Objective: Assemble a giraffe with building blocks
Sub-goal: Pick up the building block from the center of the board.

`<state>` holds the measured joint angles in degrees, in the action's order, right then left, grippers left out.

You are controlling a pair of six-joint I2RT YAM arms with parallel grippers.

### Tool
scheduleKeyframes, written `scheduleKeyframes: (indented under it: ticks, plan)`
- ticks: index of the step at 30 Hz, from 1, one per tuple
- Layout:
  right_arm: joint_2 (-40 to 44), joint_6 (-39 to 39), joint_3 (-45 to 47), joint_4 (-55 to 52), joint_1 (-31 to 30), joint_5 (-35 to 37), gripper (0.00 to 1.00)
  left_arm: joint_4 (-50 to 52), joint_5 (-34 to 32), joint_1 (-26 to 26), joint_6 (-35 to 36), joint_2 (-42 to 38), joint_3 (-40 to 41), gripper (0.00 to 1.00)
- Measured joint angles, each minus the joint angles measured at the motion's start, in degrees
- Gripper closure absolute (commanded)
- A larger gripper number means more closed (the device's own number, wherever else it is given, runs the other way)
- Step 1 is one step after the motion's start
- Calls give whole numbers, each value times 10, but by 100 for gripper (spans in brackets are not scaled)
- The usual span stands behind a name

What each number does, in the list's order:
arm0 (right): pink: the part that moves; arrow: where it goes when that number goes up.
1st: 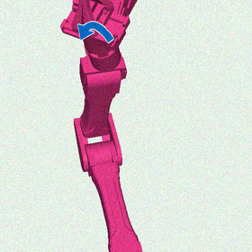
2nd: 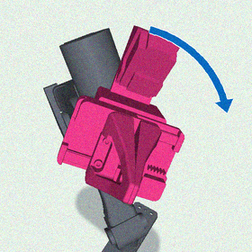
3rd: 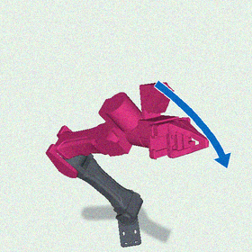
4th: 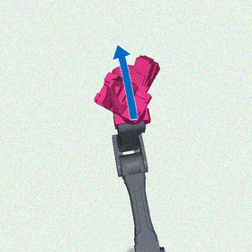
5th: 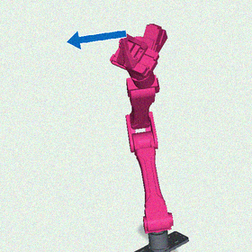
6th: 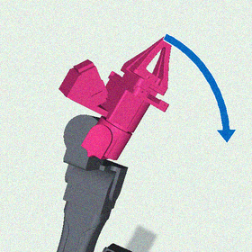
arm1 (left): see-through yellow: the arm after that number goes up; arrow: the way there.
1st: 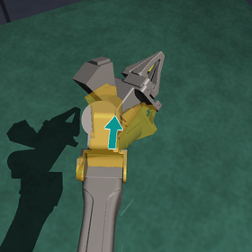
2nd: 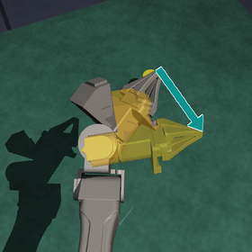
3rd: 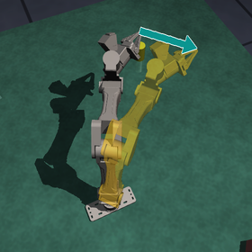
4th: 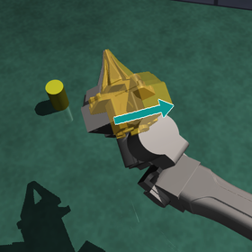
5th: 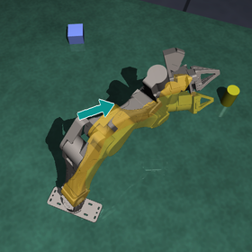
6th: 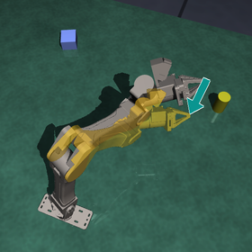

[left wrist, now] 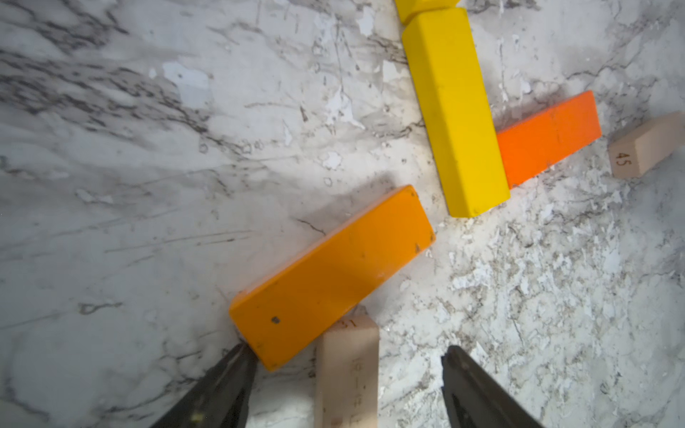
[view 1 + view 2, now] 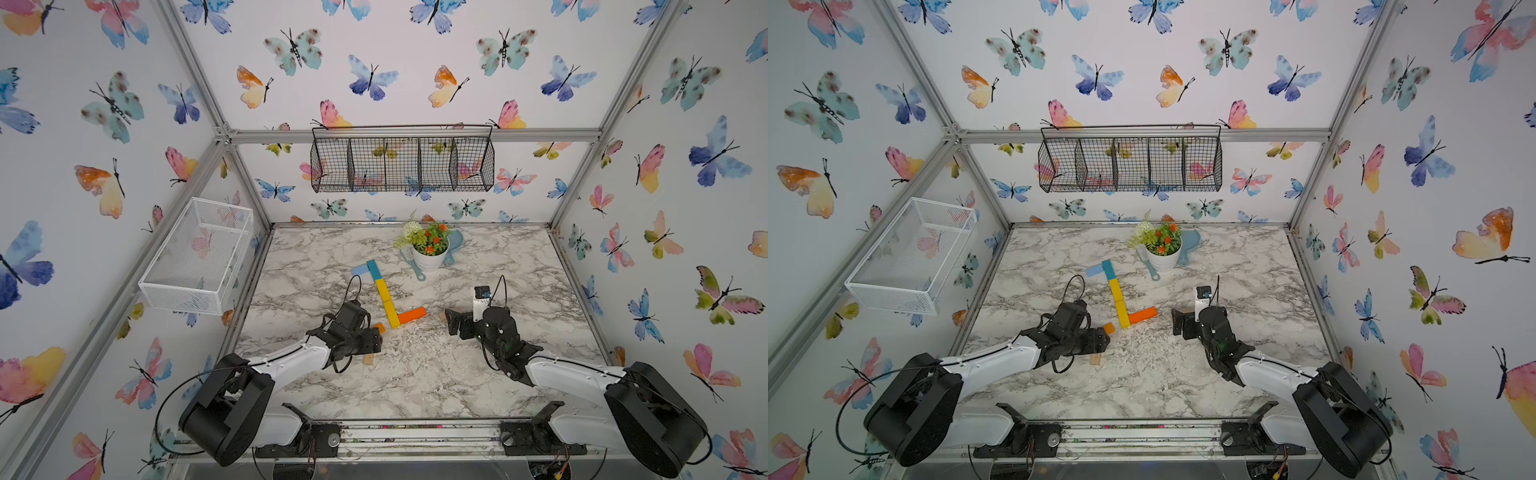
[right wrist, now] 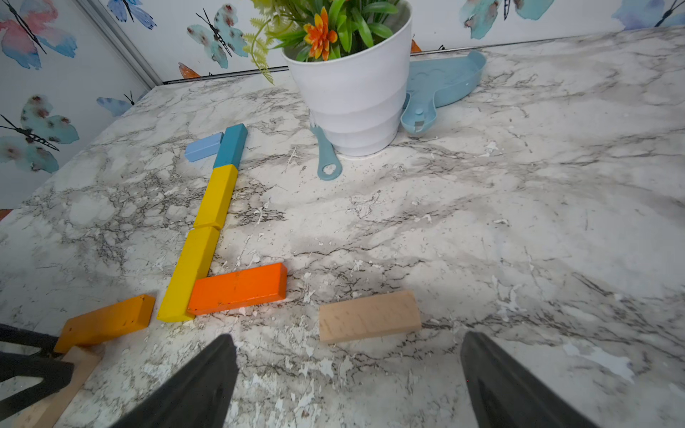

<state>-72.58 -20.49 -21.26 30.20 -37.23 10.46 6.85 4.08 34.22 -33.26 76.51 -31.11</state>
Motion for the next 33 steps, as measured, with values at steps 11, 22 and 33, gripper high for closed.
scheduleKeyframes:
  ticks: [11,22,33]
  plan:
    - [-7,0,-1,1,0,-5,1,91,-207,120,50,69,-156,30]
    - [-7,0,-3,1,0,-4,1,101,-263,100,162,152,-205,33]
    - [-37,1,-26,-1,0,-9,1,84,-195,71,188,156,-197,35]
